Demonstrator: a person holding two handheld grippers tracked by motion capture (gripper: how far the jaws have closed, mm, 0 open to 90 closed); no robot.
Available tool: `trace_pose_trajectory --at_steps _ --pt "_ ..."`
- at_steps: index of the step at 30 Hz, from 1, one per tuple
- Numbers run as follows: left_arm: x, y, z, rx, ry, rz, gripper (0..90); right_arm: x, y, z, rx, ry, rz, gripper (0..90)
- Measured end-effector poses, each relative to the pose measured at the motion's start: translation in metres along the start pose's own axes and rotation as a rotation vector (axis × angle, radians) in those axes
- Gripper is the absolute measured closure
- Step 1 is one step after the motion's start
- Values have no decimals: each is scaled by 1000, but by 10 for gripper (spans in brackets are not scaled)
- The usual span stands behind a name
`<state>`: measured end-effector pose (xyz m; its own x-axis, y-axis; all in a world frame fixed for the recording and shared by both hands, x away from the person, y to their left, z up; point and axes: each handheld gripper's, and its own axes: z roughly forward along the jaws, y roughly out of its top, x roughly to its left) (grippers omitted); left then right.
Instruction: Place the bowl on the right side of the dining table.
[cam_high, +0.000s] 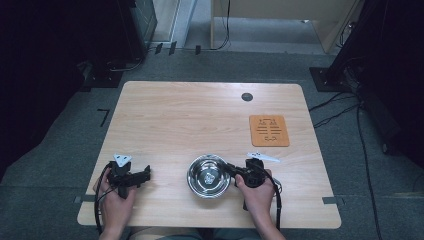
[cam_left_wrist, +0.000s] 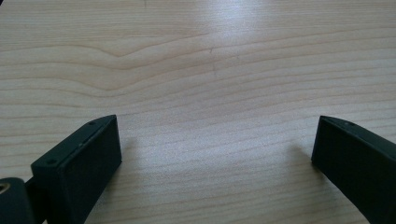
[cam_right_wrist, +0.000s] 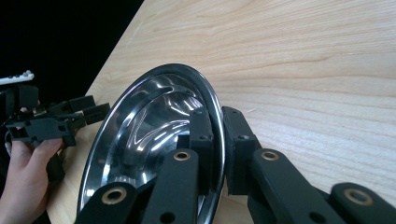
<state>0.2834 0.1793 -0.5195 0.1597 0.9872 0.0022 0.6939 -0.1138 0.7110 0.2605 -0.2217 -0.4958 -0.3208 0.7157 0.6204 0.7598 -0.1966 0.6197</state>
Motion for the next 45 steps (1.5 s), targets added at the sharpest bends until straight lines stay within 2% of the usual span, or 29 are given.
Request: trace_pose_trajectory --at_steps 33,45 --pt "0 0 0 0 0 0 12 -15 11 -18 -59 -16 45 851" --pt "0 0 0 0 0 0 12 -27 16 -28 -85 -42 61 851"
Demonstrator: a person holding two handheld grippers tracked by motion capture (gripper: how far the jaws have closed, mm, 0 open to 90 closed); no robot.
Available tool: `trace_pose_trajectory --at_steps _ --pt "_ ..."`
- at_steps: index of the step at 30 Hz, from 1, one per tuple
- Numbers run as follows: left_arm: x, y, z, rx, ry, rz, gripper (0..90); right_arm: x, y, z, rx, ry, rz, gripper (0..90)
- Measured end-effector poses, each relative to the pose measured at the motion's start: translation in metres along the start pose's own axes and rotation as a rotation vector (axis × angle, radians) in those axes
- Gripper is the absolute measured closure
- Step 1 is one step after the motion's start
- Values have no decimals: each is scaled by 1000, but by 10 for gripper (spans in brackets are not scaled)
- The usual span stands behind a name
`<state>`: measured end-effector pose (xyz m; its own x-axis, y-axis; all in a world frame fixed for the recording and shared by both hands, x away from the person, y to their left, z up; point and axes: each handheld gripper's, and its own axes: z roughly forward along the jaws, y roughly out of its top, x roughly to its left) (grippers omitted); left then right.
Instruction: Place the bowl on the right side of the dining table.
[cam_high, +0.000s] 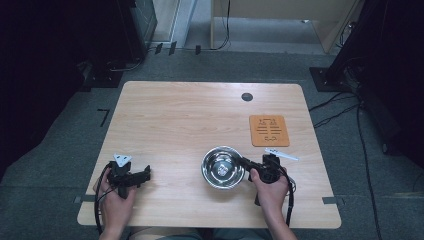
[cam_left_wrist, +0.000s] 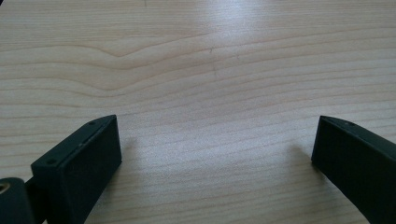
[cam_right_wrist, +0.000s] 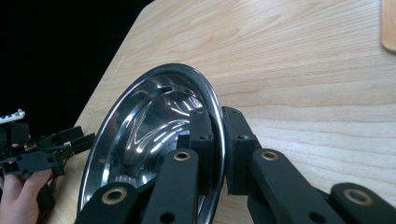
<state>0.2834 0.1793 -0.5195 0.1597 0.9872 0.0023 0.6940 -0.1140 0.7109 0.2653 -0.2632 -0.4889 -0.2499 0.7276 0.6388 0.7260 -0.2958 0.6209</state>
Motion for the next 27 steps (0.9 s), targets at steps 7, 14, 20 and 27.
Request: trace_pose_trajectory --at_steps 7,14,20,27 --pt "0 0 0 0 0 0 12 -3 4 -4 -14 -3 6 851" --pt "0 0 0 0 0 0 12 -11 7 -6 -26 -21 18 851" --pt "0 0 0 0 0 0 12 -16 11 -11 -45 -33 24 851" --pt "0 0 0 0 0 0 12 -23 17 -18 -72 -46 41 851"
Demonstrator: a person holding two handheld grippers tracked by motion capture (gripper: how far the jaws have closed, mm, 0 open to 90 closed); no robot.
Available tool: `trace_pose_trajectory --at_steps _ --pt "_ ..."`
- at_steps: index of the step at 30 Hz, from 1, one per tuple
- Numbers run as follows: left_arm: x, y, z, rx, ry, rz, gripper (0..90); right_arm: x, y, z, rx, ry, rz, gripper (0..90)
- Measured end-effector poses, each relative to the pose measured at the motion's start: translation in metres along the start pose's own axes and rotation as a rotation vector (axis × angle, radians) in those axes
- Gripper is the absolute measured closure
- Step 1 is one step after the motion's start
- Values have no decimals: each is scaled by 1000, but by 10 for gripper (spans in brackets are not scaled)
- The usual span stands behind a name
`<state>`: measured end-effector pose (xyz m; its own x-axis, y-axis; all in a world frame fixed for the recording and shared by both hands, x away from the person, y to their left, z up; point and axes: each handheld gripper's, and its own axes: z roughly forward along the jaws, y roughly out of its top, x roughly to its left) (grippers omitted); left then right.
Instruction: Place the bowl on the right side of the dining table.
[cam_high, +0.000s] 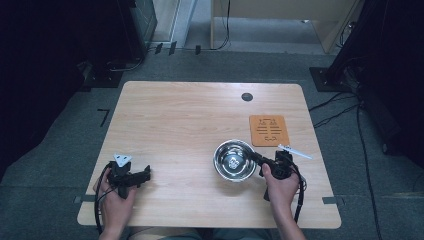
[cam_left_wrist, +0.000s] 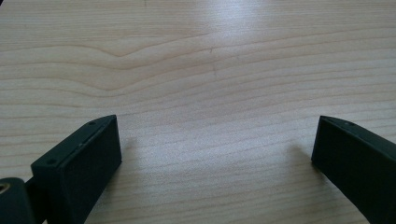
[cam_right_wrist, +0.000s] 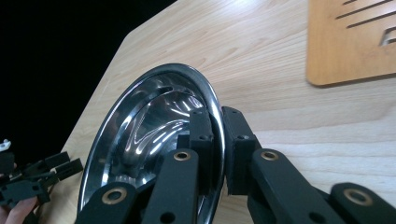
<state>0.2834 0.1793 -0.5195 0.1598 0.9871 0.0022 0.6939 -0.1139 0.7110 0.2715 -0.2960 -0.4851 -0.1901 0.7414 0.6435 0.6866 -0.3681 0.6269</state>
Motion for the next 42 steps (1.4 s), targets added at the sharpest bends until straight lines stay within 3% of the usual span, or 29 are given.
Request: trace_pose_trajectory --at_steps 24,33,42 --pt "0 0 0 0 0 0 12 -23 21 -13 -68 -41 52 852" --pt "0 0 0 0 0 0 12 -34 33 -18 -104 -43 96 852" --pt "0 0 0 -1 1 0 12 -45 45 -22 -135 -75 95 852"
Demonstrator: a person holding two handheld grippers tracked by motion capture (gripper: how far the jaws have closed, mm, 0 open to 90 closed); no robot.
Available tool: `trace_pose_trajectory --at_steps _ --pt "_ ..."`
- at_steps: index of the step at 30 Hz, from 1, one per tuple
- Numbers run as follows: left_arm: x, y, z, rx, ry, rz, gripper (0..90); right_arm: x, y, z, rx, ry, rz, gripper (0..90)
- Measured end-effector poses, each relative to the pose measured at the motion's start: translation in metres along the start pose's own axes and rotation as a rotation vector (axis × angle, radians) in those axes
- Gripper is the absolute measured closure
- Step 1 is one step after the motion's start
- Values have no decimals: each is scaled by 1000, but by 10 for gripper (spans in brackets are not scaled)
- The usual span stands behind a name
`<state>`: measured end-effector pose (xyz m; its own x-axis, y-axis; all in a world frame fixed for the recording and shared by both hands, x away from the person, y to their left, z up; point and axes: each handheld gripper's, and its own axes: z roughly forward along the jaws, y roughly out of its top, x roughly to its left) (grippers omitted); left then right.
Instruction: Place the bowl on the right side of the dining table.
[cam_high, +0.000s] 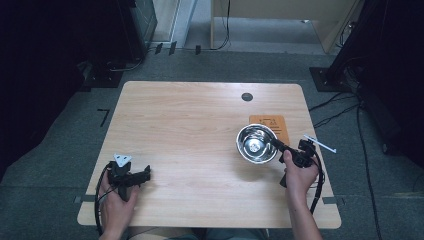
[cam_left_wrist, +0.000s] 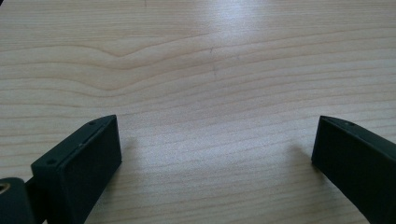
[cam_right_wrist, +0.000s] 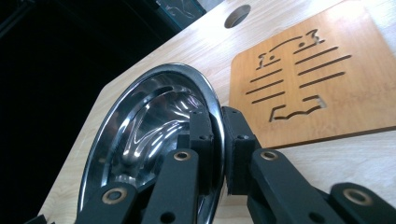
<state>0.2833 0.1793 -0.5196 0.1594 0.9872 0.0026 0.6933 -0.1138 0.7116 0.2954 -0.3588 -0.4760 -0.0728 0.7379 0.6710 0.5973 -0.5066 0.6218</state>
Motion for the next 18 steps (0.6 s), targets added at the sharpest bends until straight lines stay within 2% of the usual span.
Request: trace_pose_trajectory --at_steps 3,8,12,18 --pt "0 0 0 0 0 -1 12 -6 5 -1 -12 -3 27 852" --pt "0 0 0 0 0 0 12 -9 12 1 -27 -29 0 852" --pt "0 0 0 0 1 -2 12 -9 17 5 -35 -28 11 852" --pt "0 0 0 -1 5 -5 12 -15 23 10 -48 -52 11 852"
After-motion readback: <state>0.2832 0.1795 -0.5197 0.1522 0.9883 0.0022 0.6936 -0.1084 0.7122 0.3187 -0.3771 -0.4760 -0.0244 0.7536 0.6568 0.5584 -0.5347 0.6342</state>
